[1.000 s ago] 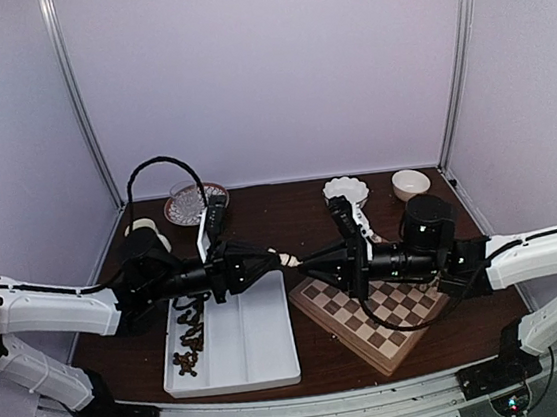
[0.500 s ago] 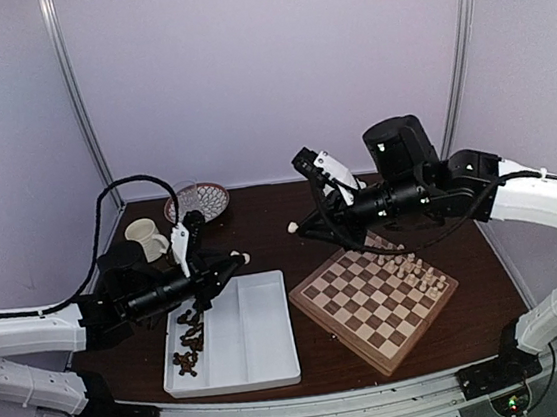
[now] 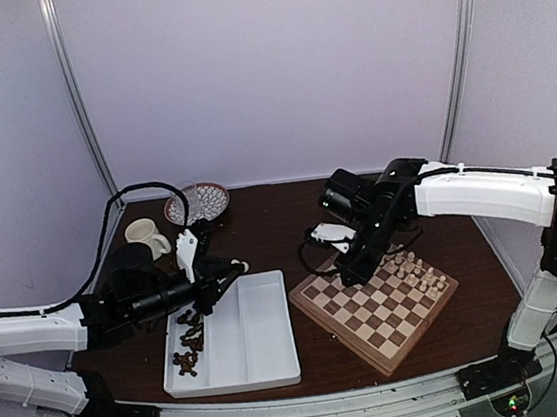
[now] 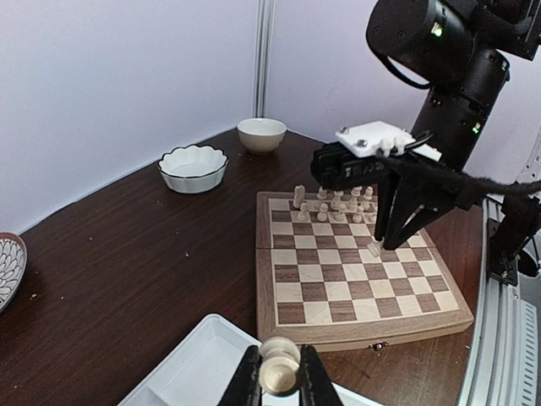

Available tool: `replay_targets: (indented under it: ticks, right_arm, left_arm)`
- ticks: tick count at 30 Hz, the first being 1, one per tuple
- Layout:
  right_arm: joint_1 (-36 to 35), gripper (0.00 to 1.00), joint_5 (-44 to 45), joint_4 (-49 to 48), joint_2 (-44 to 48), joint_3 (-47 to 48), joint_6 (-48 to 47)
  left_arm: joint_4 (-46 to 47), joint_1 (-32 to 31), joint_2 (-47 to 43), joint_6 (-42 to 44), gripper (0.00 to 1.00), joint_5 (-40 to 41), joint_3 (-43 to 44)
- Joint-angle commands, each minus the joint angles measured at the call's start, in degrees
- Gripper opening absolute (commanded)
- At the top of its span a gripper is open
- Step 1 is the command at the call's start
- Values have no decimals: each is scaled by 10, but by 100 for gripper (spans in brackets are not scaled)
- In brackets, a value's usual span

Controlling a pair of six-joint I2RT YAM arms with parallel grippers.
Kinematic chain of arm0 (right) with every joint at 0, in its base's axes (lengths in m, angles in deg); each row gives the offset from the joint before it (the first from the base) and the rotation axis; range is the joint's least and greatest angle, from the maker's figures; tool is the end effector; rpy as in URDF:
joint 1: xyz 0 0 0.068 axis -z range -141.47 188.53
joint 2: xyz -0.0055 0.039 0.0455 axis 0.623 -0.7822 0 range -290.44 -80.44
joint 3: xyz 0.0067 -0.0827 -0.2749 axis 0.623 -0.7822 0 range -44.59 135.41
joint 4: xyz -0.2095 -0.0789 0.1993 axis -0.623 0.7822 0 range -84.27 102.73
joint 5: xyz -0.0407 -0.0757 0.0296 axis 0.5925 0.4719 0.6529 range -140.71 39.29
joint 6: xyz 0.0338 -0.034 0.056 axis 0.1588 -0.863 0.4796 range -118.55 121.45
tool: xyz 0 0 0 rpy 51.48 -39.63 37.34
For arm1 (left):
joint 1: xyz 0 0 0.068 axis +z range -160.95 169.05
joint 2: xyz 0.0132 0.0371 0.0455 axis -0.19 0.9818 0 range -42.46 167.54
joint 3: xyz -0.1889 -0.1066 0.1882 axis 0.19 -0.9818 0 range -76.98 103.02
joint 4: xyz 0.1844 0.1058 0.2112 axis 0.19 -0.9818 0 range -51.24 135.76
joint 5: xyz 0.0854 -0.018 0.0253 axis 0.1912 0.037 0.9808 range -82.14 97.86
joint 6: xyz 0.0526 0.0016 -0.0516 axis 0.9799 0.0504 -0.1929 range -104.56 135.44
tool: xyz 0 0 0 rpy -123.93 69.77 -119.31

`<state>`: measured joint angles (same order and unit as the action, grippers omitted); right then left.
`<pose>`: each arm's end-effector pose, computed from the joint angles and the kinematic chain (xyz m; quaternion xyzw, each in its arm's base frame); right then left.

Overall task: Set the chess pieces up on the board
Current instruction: Place the pawn on the chessboard.

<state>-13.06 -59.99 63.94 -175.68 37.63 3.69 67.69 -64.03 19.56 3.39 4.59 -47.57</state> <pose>0.2285 0.3043 0.2577 -0.4226 0.8880 0.1448 0.1088 0.1745 -0.2379 0.2314 0.2866 0.7144 -0.3619 0.5259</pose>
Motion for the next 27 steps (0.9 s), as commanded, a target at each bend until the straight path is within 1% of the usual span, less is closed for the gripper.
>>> replay_targets:
  ticks: [1, 3, 6, 10, 12, 18, 27]
  right_arm:
    - [6, 5, 52, 65, -53, 32, -11]
    - [7, 0, 53, 88, -94, 49, -14]
    - [7, 0, 58, 99, -127, 60, -14]
    - [10, 3, 66, 97, -144, 69, -14]
    - [12, 7, 68, 93, -148, 71, -30]
    - [13, 13, 75, 75, -167, 88, -27]
    - [13, 14, 77, 68, -203, 110, -29]
  left_arm:
    - [0, 3, -1, 6, 0, -7, 21]
    - [-2, 3, 1, 6, 0, -9, 23]
    - [-5, 3, 3, 5, 0, -14, 25]
    - [-10, 3, 6, 5, 0, -17, 29]
    - [-10, 3, 9, 5, 0, -18, 29]
    - [-23, 3, 21, 6, 0, -22, 41]
    - [-26, 3, 24, 6, 0, -25, 43]
